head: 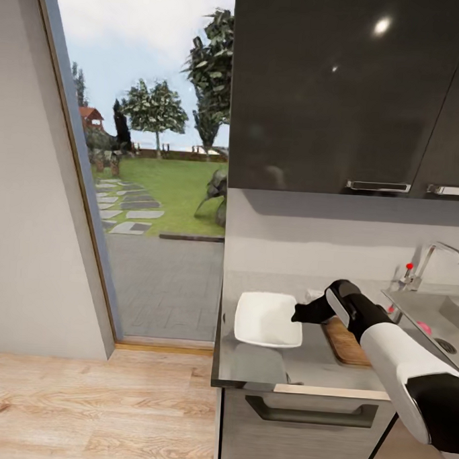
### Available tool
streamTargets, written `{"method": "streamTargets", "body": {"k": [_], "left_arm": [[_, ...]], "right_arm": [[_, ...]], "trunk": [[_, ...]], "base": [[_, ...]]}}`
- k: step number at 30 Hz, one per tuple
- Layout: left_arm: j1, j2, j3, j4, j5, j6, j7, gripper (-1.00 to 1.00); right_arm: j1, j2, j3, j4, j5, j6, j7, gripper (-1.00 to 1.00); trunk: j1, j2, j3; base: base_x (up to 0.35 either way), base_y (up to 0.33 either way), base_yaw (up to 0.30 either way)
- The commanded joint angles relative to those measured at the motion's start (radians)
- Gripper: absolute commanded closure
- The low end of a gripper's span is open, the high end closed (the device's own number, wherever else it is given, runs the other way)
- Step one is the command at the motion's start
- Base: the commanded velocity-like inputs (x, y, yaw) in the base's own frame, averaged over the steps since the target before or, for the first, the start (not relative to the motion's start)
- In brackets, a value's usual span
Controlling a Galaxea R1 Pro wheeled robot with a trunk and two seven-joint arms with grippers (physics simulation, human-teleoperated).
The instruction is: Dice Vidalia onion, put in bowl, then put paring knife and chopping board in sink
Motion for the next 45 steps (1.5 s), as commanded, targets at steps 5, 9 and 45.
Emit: {"method": "streamTargets", "body": {"k": [5, 9, 45], "left_arm": [[0.001, 0.0, 0.0, 0.0, 0.006, -0.001, -0.001, -1.0], [0.001, 0.0, 0.0, 0.001, 0.006, -0.001, 0.0, -1.0], [0.001, 0.0, 0.0, 0.021, 0.004, -0.001, 0.0, -1.0]], "right_arm": [[0.001, 0.002, 0.011, 0.021, -0.01, 0.0, -0.002, 1.0], [0.001, 0.003, 0.015, 0.038, -0.006, -0.011, -0.002, 1.0], [0.007, 0.007, 0.035, 0.063, -0.004, -0.074, 0.083, 1.0]], "trunk": [[0.0, -0.001, 0.0], [0.0, -0.001, 0.0], [0.0, -0.001, 0.0]], "base": [[0.0, 0.0, 0.0], [0.0, 0.0, 0.0], [0.033, 0.0, 0.0]]}}
